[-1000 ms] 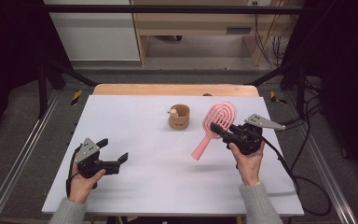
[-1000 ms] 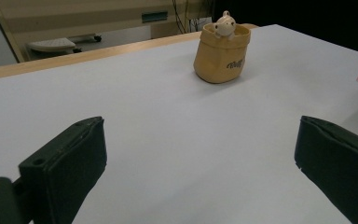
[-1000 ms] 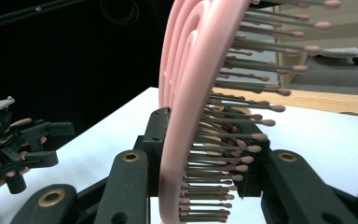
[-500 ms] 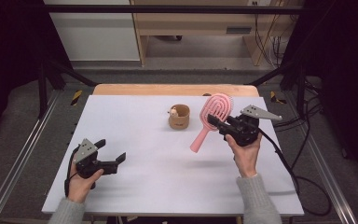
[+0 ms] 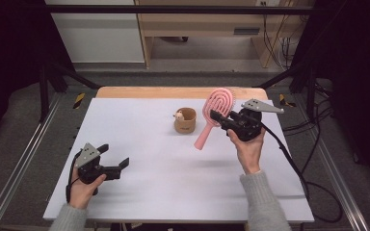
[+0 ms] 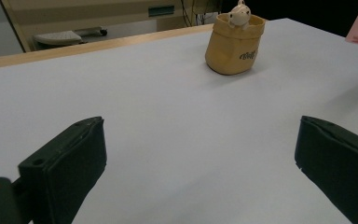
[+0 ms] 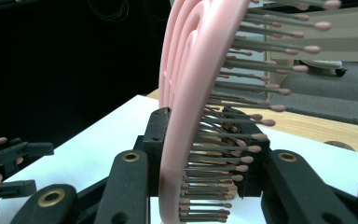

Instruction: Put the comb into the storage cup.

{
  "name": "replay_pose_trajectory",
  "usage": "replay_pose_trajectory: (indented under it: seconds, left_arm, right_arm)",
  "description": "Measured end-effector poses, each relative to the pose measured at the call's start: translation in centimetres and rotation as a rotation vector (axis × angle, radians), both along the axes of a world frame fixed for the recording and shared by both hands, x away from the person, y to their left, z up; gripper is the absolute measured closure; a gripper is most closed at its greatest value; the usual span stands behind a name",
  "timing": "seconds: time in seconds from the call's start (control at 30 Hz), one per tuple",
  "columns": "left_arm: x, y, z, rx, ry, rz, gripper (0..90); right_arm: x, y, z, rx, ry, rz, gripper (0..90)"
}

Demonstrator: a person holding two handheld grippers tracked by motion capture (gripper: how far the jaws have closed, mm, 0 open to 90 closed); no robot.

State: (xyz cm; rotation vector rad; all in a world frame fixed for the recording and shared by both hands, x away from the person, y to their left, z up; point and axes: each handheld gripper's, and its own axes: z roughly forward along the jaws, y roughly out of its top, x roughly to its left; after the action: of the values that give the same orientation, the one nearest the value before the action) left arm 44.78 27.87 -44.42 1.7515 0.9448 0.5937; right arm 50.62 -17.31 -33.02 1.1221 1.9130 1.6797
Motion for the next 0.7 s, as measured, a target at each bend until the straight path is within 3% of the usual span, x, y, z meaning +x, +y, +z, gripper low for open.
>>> replay_pose_trajectory:
  seconds: [0.7]
  left_arm:
    - [0.1, 0.1, -0.2, 0.002, 0.007, -0.002, 1.9]
  right_arm:
    - [2.0, 1.1, 1.4, -0.035, -0.013, -0.025, 63.8]
